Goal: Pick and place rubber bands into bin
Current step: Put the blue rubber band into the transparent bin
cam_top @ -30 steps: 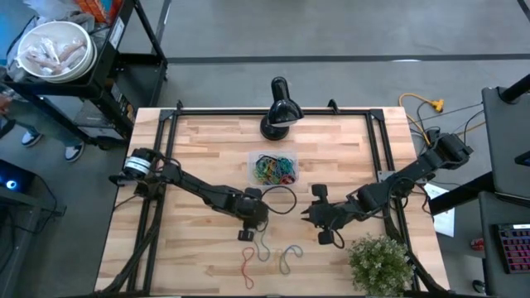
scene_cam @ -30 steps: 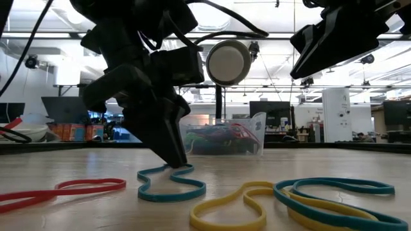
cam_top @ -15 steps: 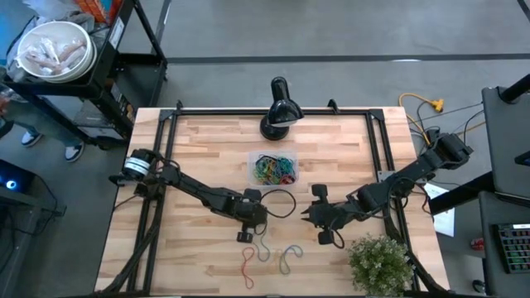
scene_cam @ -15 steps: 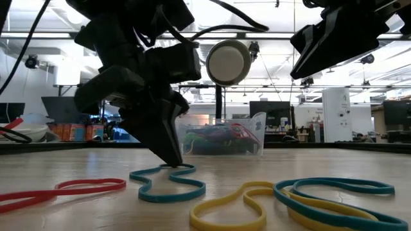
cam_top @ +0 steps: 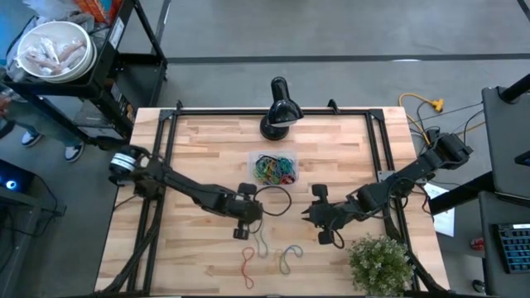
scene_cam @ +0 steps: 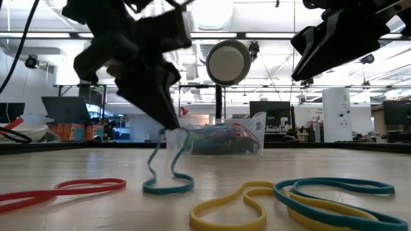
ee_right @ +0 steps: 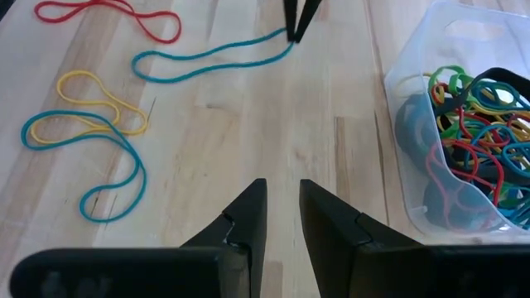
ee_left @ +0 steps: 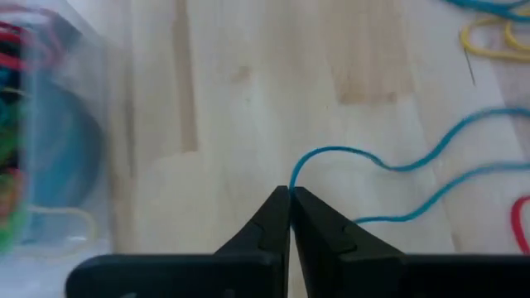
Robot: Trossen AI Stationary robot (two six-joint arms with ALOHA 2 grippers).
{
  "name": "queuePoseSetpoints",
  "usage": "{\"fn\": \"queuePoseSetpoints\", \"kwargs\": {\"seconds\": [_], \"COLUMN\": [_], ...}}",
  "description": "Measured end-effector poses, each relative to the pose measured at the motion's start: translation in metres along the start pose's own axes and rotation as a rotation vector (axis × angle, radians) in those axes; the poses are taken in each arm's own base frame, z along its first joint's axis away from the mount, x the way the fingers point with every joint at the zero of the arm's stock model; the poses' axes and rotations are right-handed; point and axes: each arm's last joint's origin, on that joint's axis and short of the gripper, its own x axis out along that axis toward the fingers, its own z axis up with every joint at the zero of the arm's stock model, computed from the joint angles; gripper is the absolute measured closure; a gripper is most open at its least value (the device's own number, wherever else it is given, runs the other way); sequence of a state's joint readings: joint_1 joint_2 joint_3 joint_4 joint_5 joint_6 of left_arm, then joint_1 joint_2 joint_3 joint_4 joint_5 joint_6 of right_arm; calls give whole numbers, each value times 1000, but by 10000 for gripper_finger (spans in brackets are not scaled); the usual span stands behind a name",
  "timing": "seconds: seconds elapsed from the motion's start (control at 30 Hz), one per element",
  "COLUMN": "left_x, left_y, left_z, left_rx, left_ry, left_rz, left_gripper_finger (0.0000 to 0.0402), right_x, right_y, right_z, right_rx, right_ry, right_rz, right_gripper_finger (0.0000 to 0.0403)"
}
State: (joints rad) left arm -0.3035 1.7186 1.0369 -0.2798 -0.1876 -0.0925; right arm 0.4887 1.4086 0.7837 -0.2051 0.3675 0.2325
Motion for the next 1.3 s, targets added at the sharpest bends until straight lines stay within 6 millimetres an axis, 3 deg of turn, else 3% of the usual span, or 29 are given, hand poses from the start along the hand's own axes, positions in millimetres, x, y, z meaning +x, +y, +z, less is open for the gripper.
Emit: {"fn": "queuePoseSetpoints", "kwargs": {"seconds": [0.5,0.77,1.0,1.3], "left_x": [-67,-95,-104,-99], "left_y": [12,23,46,93], "left_z": [22,28,39,38], "left_rx": [66,128,165,103], "left_ry": [-222,-305,-385,-353], "left_rz": [113,278,380,493], "left_gripper_finger": [401,401,401,402], "right_x": [0,0,0,0], "right_y": [0,0,0,0], "right_z": [0,0,-1,-1], "right_rx": [-1,-1,-3,-3], "right_ry": [1,0,0,0], "right_rz": [0,0,0,0], "right_gripper_finger": [335,335,335,335]}}
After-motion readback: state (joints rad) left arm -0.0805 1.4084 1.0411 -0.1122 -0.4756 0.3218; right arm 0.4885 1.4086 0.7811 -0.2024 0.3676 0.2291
